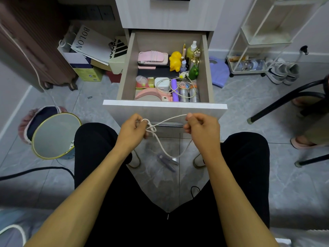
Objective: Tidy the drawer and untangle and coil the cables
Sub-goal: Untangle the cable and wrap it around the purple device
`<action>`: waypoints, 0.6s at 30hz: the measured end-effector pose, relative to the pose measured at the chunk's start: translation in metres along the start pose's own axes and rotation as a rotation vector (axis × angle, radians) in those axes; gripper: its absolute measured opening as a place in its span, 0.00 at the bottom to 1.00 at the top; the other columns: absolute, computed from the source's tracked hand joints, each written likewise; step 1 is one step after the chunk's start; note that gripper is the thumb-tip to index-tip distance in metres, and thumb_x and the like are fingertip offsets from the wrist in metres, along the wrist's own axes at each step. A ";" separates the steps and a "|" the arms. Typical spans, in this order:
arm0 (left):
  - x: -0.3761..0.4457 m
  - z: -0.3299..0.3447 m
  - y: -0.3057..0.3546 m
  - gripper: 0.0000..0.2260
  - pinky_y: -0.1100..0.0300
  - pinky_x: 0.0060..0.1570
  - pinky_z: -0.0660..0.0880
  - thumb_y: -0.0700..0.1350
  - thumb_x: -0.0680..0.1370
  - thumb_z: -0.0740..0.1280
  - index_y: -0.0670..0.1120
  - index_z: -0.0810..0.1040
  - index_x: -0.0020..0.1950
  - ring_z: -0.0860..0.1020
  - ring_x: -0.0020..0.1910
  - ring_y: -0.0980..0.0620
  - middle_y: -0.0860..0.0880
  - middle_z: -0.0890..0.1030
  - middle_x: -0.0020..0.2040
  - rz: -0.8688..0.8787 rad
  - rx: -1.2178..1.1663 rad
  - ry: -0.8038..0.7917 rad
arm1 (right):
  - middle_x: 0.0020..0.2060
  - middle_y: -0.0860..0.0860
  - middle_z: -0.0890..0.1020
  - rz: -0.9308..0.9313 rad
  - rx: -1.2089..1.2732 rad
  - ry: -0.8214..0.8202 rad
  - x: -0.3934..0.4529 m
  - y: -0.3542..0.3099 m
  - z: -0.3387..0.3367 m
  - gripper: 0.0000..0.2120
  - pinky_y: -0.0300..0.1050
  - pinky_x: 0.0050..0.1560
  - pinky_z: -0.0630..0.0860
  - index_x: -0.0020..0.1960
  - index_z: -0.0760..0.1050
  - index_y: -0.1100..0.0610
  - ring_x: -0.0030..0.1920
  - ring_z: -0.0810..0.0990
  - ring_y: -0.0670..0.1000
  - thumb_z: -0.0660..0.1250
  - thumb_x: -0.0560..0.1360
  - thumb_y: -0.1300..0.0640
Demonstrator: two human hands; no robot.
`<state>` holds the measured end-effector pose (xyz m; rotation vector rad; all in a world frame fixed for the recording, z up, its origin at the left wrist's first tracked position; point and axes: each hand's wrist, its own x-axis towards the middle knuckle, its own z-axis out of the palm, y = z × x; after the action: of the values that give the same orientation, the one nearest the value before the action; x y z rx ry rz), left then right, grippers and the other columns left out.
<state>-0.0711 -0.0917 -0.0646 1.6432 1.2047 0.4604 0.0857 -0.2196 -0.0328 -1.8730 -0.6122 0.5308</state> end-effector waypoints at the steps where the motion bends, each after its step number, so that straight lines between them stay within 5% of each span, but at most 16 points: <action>1: -0.001 0.001 0.000 0.10 0.62 0.26 0.71 0.43 0.81 0.62 0.44 0.70 0.40 0.75 0.25 0.56 0.52 0.78 0.29 -0.010 -0.015 -0.012 | 0.32 0.48 0.83 -0.007 -0.097 -0.026 0.002 0.004 0.000 0.12 0.54 0.46 0.80 0.38 0.79 0.51 0.36 0.82 0.50 0.64 0.79 0.55; 3: -0.003 0.004 0.002 0.11 0.58 0.28 0.70 0.46 0.82 0.61 0.45 0.71 0.40 0.72 0.27 0.53 0.49 0.77 0.29 0.052 0.063 -0.037 | 0.41 0.51 0.83 -0.067 -0.298 -0.132 0.003 0.007 0.001 0.07 0.53 0.51 0.78 0.48 0.79 0.55 0.44 0.81 0.53 0.65 0.78 0.53; 6: -0.006 0.009 0.008 0.11 0.54 0.35 0.71 0.48 0.82 0.62 0.45 0.72 0.41 0.73 0.32 0.47 0.43 0.78 0.33 0.208 0.201 -0.092 | 0.53 0.52 0.81 -0.246 -0.470 -0.333 0.003 0.005 0.012 0.18 0.50 0.57 0.75 0.63 0.75 0.55 0.53 0.78 0.52 0.67 0.77 0.48; 9: -0.011 0.012 0.014 0.11 0.56 0.35 0.70 0.48 0.81 0.62 0.47 0.73 0.40 0.74 0.33 0.49 0.45 0.78 0.34 0.295 0.244 -0.109 | 0.38 0.49 0.79 -0.334 -0.571 -0.440 0.006 -0.004 0.020 0.12 0.50 0.45 0.76 0.50 0.78 0.54 0.42 0.78 0.52 0.66 0.77 0.46; 12: -0.009 0.009 0.007 0.11 0.61 0.36 0.68 0.48 0.81 0.64 0.49 0.73 0.38 0.73 0.37 0.55 0.49 0.76 0.37 0.262 0.215 0.112 | 0.28 0.50 0.75 -0.309 -0.374 -0.366 0.008 0.000 0.017 0.14 0.39 0.35 0.69 0.39 0.80 0.60 0.31 0.72 0.49 0.66 0.78 0.52; 15: -0.004 0.002 -0.004 0.12 0.60 0.38 0.72 0.51 0.80 0.64 0.50 0.76 0.38 0.77 0.38 0.54 0.50 0.78 0.38 -0.001 0.059 0.204 | 0.26 0.46 0.76 -0.197 -0.184 -0.190 0.001 0.006 0.014 0.14 0.31 0.33 0.65 0.39 0.82 0.61 0.29 0.72 0.44 0.67 0.78 0.54; 18: -0.004 0.002 -0.008 0.11 0.59 0.35 0.77 0.46 0.81 0.64 0.47 0.77 0.39 0.82 0.37 0.51 0.48 0.83 0.39 -0.242 -0.251 0.123 | 0.21 0.41 0.73 -0.075 -0.092 -0.129 -0.002 0.012 0.013 0.14 0.39 0.34 0.67 0.37 0.81 0.56 0.28 0.70 0.43 0.65 0.79 0.53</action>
<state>-0.0754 -0.0963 -0.0710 1.2534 1.3577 0.5414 0.0781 -0.2156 -0.0489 -1.9044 -0.8015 0.5863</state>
